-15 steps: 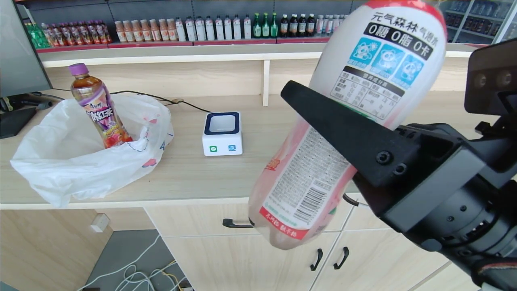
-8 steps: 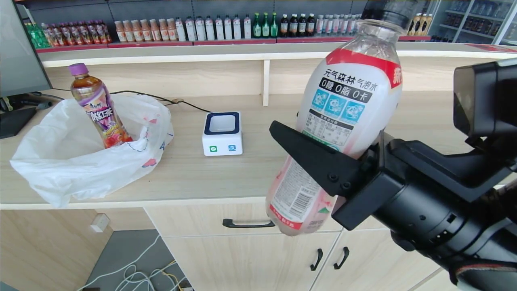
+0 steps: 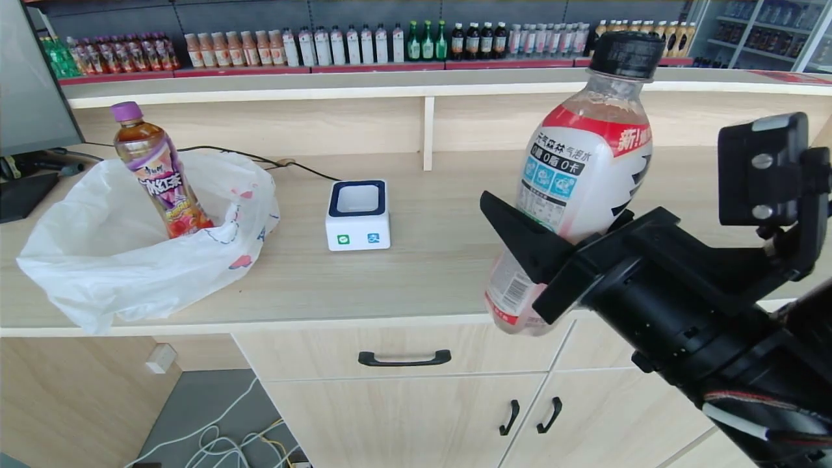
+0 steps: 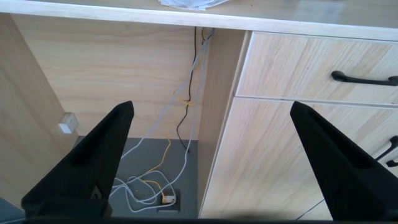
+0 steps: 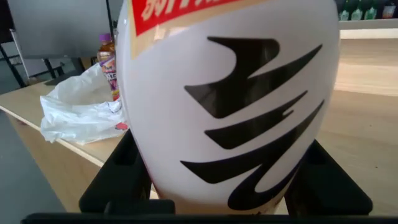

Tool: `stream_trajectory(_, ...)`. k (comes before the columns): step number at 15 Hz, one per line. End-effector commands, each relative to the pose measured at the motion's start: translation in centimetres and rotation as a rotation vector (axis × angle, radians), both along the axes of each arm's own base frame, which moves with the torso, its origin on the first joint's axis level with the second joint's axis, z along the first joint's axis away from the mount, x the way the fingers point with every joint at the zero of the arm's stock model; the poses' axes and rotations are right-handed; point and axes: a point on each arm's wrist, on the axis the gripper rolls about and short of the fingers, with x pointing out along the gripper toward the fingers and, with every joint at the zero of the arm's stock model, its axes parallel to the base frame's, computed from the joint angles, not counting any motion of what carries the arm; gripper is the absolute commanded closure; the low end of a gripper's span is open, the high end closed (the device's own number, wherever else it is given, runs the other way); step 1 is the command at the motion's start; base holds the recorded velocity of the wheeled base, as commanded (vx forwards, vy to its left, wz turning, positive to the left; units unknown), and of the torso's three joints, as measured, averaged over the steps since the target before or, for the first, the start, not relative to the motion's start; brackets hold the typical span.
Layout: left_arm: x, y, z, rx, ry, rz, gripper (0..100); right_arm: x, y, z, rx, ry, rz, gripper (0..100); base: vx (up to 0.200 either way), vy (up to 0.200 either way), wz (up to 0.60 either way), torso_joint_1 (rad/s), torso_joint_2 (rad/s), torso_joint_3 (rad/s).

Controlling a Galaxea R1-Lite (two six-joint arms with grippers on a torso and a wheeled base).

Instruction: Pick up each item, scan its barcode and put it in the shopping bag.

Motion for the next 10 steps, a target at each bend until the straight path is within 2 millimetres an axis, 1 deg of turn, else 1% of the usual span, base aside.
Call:
stream_trajectory(1, 0.0, 0.0, 0.0, 0.0, 0.0, 0.0, 0, 1.0, -0.9, -0.5, -0.047, -0.01, -0.082, 100, 0.0, 0.0, 0.0, 0.0, 0.0, 0.0)
stream_trajectory(2, 0.0, 0.0, 0.0, 0.0, 0.0, 0.0, 0, 1.1, -1.2, -0.7, -0.057, -0.012, -0.101, 100, 0.0, 0.0, 0.0, 0.0, 0.0, 0.0)
stream_trajectory(5, 0.0, 0.0, 0.0, 0.0, 0.0, 0.0, 0, 1.3, -1.4, -0.9, -0.059, -0.004, -0.123, 100, 0.0, 0.0, 0.0, 0.0, 0.0, 0.0)
stream_trajectory(8, 0.0, 0.0, 0.0, 0.0, 0.0, 0.0, 0, 1.3, -1.6, -2.1, -0.091, 0.028, -0.136, 100, 0.0, 0.0, 0.0, 0.0, 0.0, 0.0)
stream_trajectory(10, 0.0, 0.0, 0.0, 0.0, 0.0, 0.0, 0, 1.4, -1.8, -2.3, -0.086, 0.04, -0.141, 100, 0.0, 0.0, 0.0, 0.0, 0.0, 0.0)
